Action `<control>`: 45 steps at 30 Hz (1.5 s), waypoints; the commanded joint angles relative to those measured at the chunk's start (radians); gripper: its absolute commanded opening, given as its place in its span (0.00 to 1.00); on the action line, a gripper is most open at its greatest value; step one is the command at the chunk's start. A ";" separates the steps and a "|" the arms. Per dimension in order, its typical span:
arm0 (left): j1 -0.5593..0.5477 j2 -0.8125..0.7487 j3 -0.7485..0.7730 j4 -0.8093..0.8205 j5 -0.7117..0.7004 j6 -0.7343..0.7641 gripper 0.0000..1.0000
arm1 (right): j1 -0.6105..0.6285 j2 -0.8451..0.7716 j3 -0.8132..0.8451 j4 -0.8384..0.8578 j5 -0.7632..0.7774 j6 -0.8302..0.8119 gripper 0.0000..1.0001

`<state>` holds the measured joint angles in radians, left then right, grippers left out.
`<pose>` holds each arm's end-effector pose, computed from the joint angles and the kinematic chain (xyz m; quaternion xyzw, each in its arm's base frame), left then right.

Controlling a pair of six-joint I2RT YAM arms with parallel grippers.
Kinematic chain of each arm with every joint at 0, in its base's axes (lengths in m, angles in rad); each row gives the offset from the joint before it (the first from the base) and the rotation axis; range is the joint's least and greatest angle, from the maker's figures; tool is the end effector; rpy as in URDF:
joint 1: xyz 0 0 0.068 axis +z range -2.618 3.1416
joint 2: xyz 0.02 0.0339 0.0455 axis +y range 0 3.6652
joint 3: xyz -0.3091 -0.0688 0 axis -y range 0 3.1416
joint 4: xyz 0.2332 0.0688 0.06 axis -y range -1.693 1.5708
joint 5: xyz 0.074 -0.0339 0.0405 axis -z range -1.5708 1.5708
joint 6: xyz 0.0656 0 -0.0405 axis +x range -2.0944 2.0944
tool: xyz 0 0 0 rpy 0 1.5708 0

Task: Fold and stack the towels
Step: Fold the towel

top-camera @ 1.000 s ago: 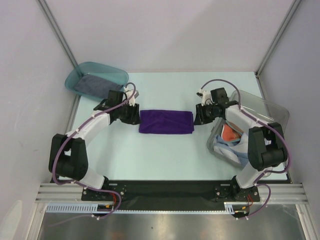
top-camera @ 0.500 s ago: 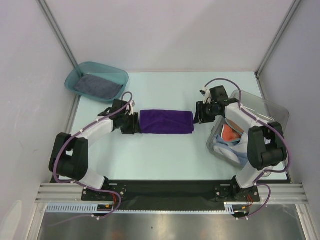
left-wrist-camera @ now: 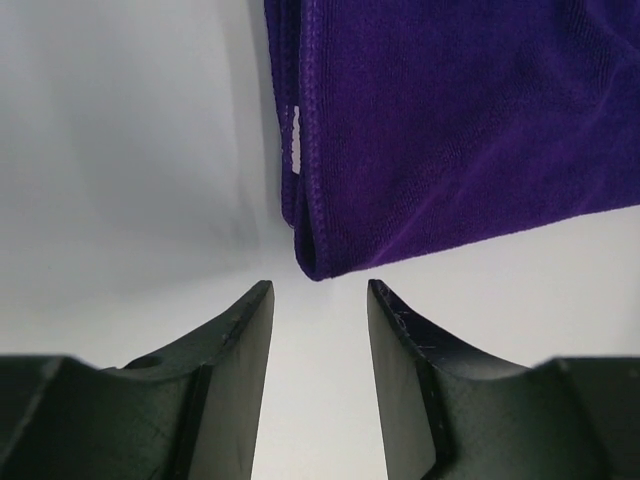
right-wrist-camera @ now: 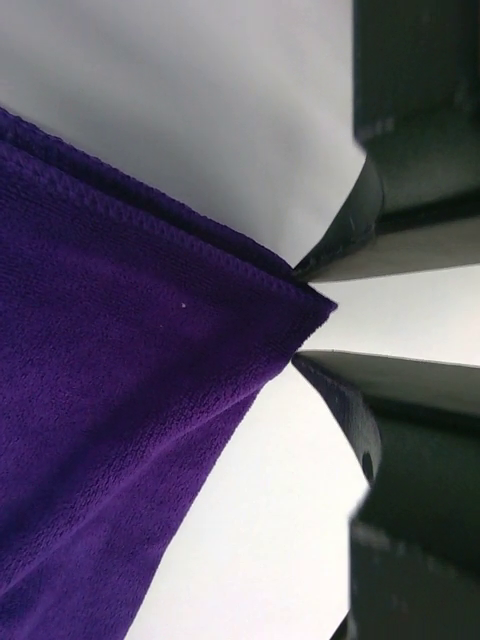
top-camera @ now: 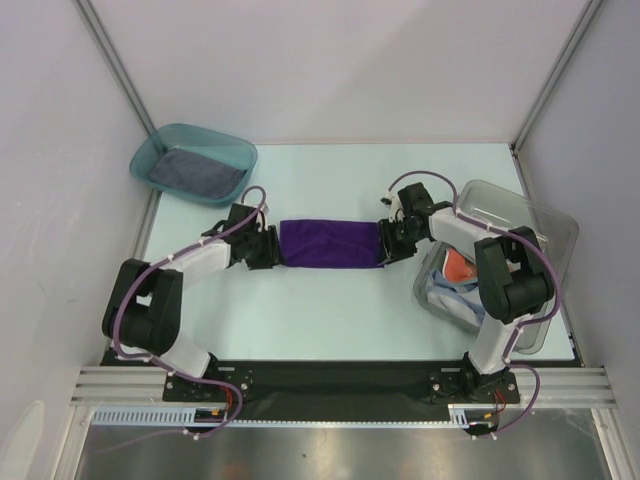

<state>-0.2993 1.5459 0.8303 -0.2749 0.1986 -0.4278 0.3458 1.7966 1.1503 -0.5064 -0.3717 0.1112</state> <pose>0.2862 -0.1019 0.1991 -0.0329 0.9533 -0.1900 0.2323 0.3366 0.1466 0.1987 -0.1506 0.9503 0.2223 0.1577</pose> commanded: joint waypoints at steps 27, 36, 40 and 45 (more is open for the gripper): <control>0.002 0.155 0.176 -0.136 -0.136 0.049 0.19 | 0.001 -0.023 -0.011 -0.058 -0.044 -0.039 0.26; -0.004 0.074 0.299 -0.228 -0.159 0.073 0.49 | -0.036 -0.062 0.138 -0.093 -0.010 0.047 0.41; -0.012 0.072 0.332 -0.188 -0.096 0.063 0.49 | -0.037 0.009 0.224 -0.086 0.025 0.059 0.40; -0.017 0.103 0.277 -0.058 0.014 0.024 0.48 | -0.039 0.105 0.299 -0.069 0.048 0.067 0.38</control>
<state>-0.3061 1.6512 1.1297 -0.4244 0.1268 -0.3832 0.3080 1.8366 1.4094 -0.5838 -0.3614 0.1589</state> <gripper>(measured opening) 0.486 0.390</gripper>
